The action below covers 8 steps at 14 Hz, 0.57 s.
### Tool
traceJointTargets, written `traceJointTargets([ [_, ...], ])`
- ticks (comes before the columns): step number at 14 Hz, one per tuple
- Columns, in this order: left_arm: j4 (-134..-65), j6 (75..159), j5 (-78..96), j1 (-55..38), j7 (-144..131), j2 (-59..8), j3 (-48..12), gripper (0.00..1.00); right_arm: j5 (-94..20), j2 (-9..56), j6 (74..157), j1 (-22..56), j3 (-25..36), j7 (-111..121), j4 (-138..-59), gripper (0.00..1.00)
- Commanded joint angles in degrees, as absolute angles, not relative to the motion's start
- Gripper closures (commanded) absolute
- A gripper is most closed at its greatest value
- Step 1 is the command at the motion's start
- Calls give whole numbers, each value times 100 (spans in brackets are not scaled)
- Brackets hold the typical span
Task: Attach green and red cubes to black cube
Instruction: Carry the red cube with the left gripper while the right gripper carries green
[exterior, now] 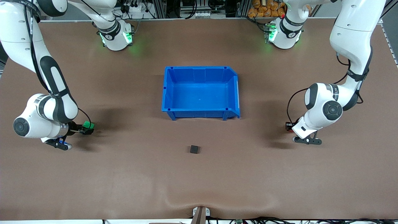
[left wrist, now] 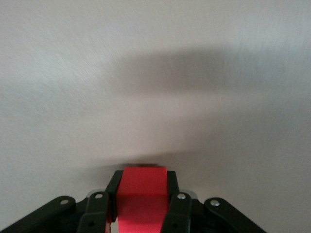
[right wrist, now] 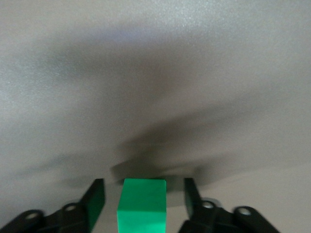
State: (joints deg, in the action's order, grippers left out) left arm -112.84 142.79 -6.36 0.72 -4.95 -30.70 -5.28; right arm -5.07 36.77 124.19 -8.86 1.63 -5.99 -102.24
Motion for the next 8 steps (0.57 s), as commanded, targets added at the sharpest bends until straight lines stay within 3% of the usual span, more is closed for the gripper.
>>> traceJointTargets([
  [1, -11014, 14282, -554, 105, -1008, -3050, -545, 100, -598, 3621, 12306, -932, 106, -922, -10283, 100],
  [8, -9934, 13941, -475, -289, -3661, -3435, -545, 100, -615, 3595, 11348, -905, 88, -1624, -9660, 100],
])
